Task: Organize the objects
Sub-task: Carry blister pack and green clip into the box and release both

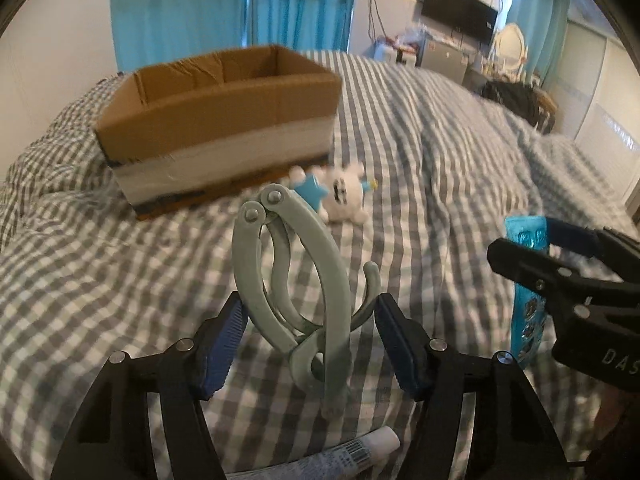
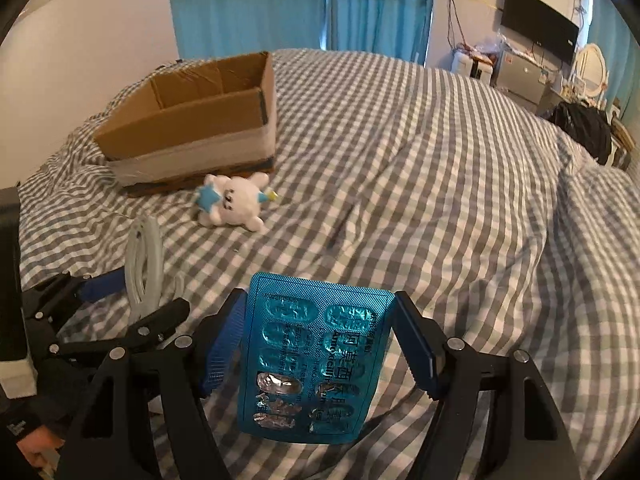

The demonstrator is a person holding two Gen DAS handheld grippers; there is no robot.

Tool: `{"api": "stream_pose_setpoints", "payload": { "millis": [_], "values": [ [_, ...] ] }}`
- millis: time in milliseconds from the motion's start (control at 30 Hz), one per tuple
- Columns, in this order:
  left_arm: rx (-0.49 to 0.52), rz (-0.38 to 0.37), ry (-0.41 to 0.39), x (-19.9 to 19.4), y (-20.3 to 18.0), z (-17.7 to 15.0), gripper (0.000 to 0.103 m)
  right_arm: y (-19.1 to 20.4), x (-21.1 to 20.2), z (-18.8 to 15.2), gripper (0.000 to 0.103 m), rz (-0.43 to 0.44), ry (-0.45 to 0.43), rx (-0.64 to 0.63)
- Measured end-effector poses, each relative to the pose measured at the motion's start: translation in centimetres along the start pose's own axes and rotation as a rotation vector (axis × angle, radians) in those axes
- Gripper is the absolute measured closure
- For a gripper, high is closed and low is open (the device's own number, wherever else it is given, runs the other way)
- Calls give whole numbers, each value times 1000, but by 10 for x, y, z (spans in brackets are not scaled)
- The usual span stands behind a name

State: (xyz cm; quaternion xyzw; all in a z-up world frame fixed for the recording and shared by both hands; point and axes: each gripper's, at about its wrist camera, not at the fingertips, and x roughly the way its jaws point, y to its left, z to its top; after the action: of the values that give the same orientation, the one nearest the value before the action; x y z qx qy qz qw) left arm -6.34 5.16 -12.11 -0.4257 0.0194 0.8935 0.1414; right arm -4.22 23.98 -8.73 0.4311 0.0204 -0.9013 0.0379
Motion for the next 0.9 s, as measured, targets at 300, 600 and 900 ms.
{"api": "stream_pose_setpoints", "payload": {
  "millis": [300, 600, 900],
  "values": [
    [-49, -7, -100, -36, 31, 60, 52, 20, -43, 42, 31, 23, -114, -54],
    [-86, -10, -183, -43, 64, 114, 52, 46, -60, 109, 31, 18, -226, -148],
    [-82, 41, -266, -39, 105, 188, 52, 68, -40, 193, 31, 121, -268, -170]
  ]
}}
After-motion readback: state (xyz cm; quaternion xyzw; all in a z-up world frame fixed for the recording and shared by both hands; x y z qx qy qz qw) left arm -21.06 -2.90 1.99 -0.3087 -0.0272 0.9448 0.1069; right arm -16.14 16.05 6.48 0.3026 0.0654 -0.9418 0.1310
